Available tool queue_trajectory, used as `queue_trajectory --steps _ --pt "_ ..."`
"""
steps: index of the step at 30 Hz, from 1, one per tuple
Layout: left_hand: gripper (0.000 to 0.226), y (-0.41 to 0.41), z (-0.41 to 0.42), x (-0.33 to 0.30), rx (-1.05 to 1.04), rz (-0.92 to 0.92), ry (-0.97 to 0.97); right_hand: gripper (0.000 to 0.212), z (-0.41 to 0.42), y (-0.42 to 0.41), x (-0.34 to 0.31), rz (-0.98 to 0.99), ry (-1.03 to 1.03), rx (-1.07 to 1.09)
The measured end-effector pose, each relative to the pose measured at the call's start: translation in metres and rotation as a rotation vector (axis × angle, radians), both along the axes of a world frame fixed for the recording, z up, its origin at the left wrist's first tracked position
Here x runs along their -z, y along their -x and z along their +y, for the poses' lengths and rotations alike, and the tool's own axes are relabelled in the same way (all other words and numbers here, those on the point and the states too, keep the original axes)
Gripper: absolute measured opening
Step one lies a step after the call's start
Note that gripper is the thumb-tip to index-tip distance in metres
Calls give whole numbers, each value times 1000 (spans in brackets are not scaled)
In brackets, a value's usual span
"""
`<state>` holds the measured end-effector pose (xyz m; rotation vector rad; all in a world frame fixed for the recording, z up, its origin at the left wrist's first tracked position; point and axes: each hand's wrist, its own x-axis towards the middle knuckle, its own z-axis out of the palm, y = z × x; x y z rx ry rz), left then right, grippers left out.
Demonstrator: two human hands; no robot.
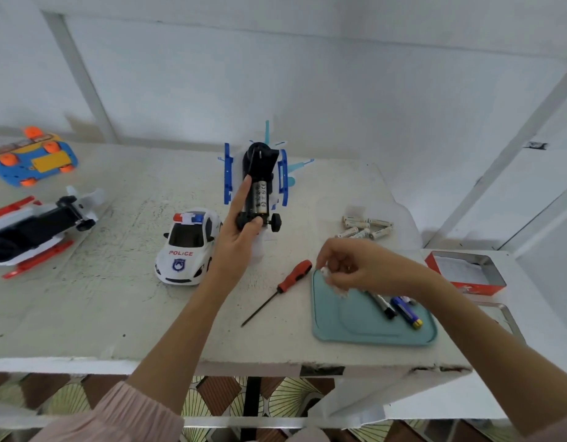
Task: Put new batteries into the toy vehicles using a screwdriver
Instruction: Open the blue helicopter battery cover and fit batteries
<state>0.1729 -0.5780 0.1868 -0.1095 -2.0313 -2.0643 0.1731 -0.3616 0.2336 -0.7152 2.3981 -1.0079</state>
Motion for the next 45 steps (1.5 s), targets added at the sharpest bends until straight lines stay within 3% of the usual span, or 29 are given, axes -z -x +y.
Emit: queue_trajectory --steps 6,9,16,22,28,37,45 --pt "64 0 -3 2 4 -1 -2 14 -47 14 -27 153 552 225" --pt "63 0 -3 0 12 4 2 18 -74 26 -26 250 694 363" --pt "63 1 -4 1 23 -1 9 26 -107 40 -16 347 692 494" --pt "60 2 -6 3 22 15 -1 20 -115 43 -10 347 649 500" --pt "60 2 -5 1 29 14 9 13 -117 47 -8 434 595 465" --pt "64 3 -4 1 24 -12 -2 26 -112 56 3 661 443 282" --pt "62 4 -5 1 29 -20 11 12 -118 58 4 681 420 263"
